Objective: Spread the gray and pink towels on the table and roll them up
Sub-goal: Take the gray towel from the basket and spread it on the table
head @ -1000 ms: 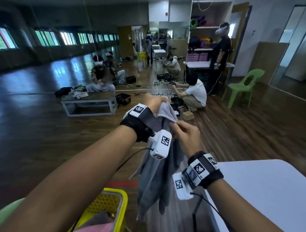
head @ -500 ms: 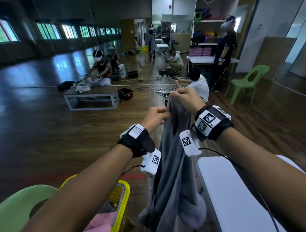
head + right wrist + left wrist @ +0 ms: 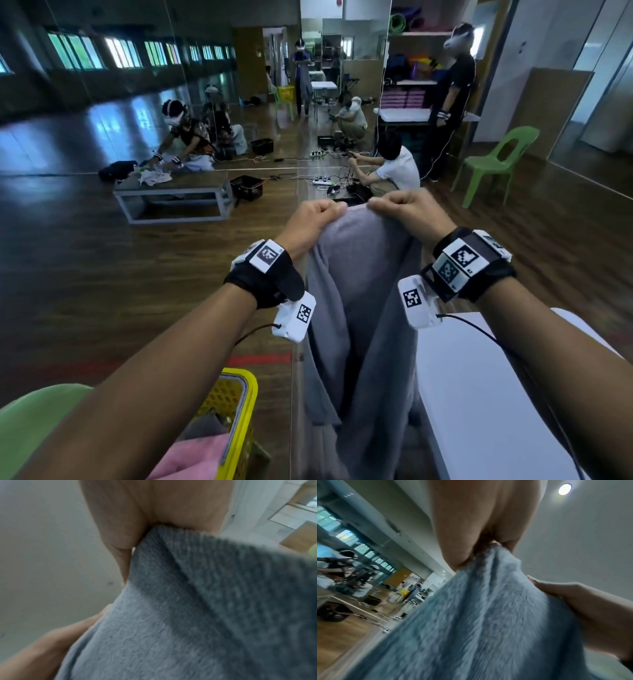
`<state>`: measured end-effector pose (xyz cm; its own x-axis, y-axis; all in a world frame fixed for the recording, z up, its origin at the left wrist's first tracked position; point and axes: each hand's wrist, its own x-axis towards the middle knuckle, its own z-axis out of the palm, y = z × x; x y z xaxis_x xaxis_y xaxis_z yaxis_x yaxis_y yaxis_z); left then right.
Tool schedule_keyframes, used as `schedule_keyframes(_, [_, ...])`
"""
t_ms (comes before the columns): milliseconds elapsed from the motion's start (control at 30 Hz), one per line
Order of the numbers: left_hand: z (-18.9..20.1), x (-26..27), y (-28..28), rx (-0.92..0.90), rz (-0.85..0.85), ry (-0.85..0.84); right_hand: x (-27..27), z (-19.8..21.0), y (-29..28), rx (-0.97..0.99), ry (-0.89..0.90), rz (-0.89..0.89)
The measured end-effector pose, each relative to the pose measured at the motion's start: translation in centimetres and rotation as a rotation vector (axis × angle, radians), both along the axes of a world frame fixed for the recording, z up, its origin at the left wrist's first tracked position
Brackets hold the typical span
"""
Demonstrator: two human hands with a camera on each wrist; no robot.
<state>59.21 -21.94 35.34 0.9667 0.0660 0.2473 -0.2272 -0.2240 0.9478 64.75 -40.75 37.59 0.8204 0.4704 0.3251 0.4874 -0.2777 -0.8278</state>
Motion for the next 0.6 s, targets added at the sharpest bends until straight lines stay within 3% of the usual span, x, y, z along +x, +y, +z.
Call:
schedule_keyframes(100, [-1.5, -0.9, -1.2, 0.000, -0.143, 0.064, 1.1, 0.7, -1.0, 0.136, -0.124, -0.189])
schedule_keyframes(200, [-3.2, -1.1, 0.2, -0.118, -0.084, 0.092, 2.4, 0.8, -2.8, 0.183, -0.166, -0.473])
schedule_keyframes(267, [-3.1, -0.7, 1.2, -0.107, -0.018, 0.024, 1.9, -0.1, -2.4, 0.226, -0.070, -0.367])
schedule_keyframes(333, [-1.6, -0.1, 0.9, -0.057, -0.013, -0.029, 0.0, -2.0, -0.2, 0.200, 0.190, -0.031])
schedule_keyframes(400, [0.0, 0.3, -0.2, 0.021, -0.038, -0.037, -1.8, -3.6, 1.4, 0.135, 0.417, 0.175])
schedule_keyframes(500, [-0.1, -0.1, -0.8, 0.077, -0.099, 0.005, -1.6, -3.8, 0.8, 0.198, 0.357, 0.218])
schedule_keyframes(600, [-1.6, -0.7, -0.2, 0.008, -0.109, 0.075, 0.3, -2.5, -0.3, 0.333, 0.260, 0.037])
